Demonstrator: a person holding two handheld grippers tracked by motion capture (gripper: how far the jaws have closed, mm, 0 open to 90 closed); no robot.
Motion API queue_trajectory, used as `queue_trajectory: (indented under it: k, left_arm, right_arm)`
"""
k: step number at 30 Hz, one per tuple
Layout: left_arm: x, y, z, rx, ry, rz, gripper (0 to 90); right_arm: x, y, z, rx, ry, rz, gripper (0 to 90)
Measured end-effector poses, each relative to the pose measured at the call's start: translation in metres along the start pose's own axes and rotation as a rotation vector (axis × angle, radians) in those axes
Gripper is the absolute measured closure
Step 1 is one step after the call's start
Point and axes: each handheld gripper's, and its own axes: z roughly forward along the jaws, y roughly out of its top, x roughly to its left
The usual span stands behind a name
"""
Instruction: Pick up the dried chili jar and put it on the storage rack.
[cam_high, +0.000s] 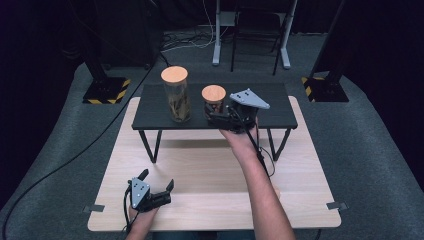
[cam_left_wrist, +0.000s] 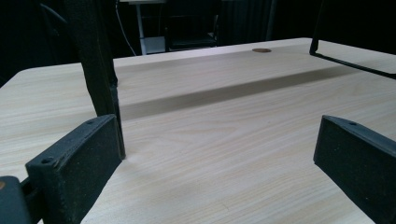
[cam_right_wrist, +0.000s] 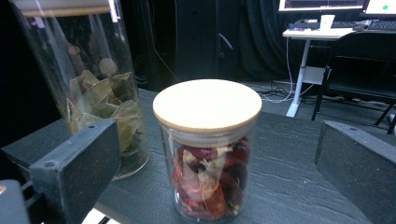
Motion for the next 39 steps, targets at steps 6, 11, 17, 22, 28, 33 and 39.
queue_trajectory:
  k: [6,11,17,22,28,33,39]
  left_arm:
    - [0.001,0.000,0.000,0.001,0.004,-0.005,0.3]
    - [0.001,0.000,0.000,0.004,0.004,-0.006,0.3]
    - [0.001,0.000,0.000,0.006,0.007,-0.008,0.2]
    - [0.001,0.000,0.000,0.006,0.008,-0.007,0.3]
    - [0.001,0.000,0.000,0.007,0.008,-0.005,0.2]
    - [0.001,0.000,0.000,0.007,0.008,-0.005,0.2]
    - [0.001,0.000,0.000,0.004,0.010,-0.005,0.2]
  right_arm:
    - [-0.002,-0.002,-0.019,-0.015,0.009,-0.017,0.0]
    - [-0.008,-0.001,-0.033,-0.032,0.011,-0.007,0.0]
    - [-0.015,-0.003,-0.047,-0.042,0.011,-0.006,0.0]
    - [-0.023,-0.007,-0.055,-0.044,0.004,-0.007,0.0]
    - [-0.033,-0.018,-0.063,-0.045,-0.005,0.005,0.0]
    - [-0.038,-0.028,-0.067,-0.034,-0.004,0.006,0.0]
    - [-0.044,-0.038,-0.074,-0.027,-0.007,0.005,0.0]
